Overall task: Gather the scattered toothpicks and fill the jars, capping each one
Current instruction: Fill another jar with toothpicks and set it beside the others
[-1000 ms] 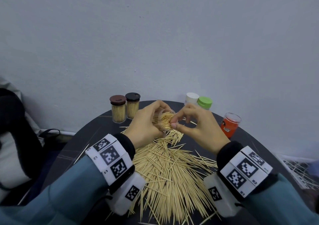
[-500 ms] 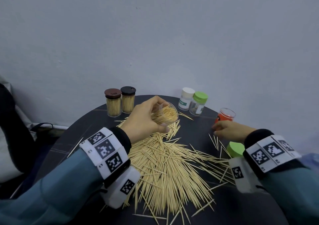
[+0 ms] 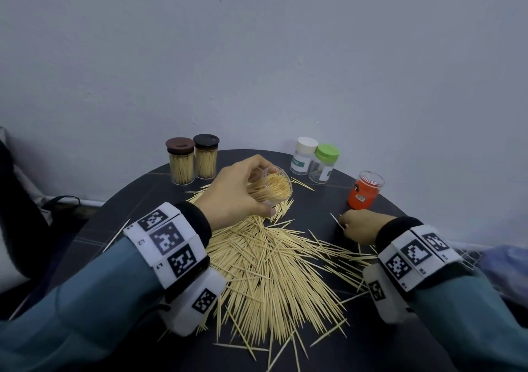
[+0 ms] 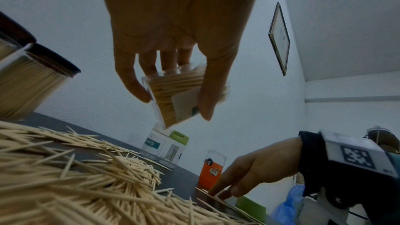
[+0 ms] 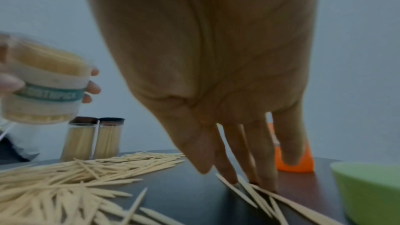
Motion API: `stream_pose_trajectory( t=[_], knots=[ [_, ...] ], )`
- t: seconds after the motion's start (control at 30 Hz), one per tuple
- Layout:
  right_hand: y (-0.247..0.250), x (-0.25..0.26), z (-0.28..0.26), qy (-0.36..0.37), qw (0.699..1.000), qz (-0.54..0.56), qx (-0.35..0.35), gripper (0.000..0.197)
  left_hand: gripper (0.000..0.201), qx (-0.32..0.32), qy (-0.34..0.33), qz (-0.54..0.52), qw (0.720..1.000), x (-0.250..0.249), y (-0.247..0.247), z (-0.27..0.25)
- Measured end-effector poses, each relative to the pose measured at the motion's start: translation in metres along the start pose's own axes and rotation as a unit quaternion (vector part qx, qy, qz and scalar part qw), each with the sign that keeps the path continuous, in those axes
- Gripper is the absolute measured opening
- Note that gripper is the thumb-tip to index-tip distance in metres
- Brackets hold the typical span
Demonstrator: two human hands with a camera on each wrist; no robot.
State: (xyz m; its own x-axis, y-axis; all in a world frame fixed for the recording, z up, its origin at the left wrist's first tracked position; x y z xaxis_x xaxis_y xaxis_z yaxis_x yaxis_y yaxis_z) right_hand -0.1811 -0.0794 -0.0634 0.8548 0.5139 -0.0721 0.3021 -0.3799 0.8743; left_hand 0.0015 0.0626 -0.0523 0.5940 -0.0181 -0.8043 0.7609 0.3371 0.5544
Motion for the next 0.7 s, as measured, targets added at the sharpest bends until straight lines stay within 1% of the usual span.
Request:
stream_pose_trajectory(
  t=[0.07,0.2,0.3,0.37,0.43,0.5,0.53,0.6,0.7],
  knots=[
    [-0.001,0.004,-0.004,0.033,0.999,-0.005,0.001,0.04,0.06,0.004,0.002,0.001,1.0,0.001,-0.001,0.001],
    [-0.008,0.009,-0.021,0.121,0.992,-0.007,0.035,0.046,0.061,0.013,0.0,0.001,1.0,0.0,-0.003,0.001],
    [-0.011,0.004,-0.039,0.189,0.978,0.055,0.066,0.05,0.061,0.015,-0.003,0.004,1.0,-0.001,-0.004,0.0],
    [-0.011,-0.006,-0.048,0.189,0.979,0.068,0.047,0.057,0.061,0.017,-0.004,0.008,1.0,-0.002,-0.005,0.0],
    [-0.012,-0.019,-0.052,0.162,0.986,0.038,0.015,0.072,0.06,0.017,-0.004,0.012,1.0,-0.002,-0.005,-0.001],
    [-0.016,-0.026,-0.053,0.141,0.99,0.002,0.016,0.087,0.06,0.017,-0.005,0.014,1.0,-0.003,-0.006,-0.002],
    [-0.019,-0.028,-0.052,0.136,0.99,-0.014,0.022,0.09,0.06,0.017,-0.006,0.015,1.0,-0.003,-0.006,-0.002],
    [-0.025,-0.027,-0.05,0.13,0.99,-0.038,0.024,0.088,0.06,0.017,-0.007,0.017,1.0,-0.004,-0.005,-0.002],
    [-0.027,-0.026,-0.049,0.116,0.992,-0.05,-0.002,0.077,0.06,0.018,-0.006,0.022,1.0,-0.004,-0.005,-0.002]
  ],
)
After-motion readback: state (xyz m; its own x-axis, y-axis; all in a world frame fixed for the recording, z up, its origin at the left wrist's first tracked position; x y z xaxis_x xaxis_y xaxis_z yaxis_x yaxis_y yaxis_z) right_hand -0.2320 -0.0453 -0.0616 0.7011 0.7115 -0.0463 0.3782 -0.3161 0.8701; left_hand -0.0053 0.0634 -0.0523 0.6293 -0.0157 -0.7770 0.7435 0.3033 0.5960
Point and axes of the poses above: each hand's wrist, its own z-axis towards the middle knuckle, its own y-axis out of the back of the hand, x = y × z, the point moved 1 cm from there along z, towards the middle knuckle, and after that the axes turned 3 degrees about x, right-handed, at the moved point
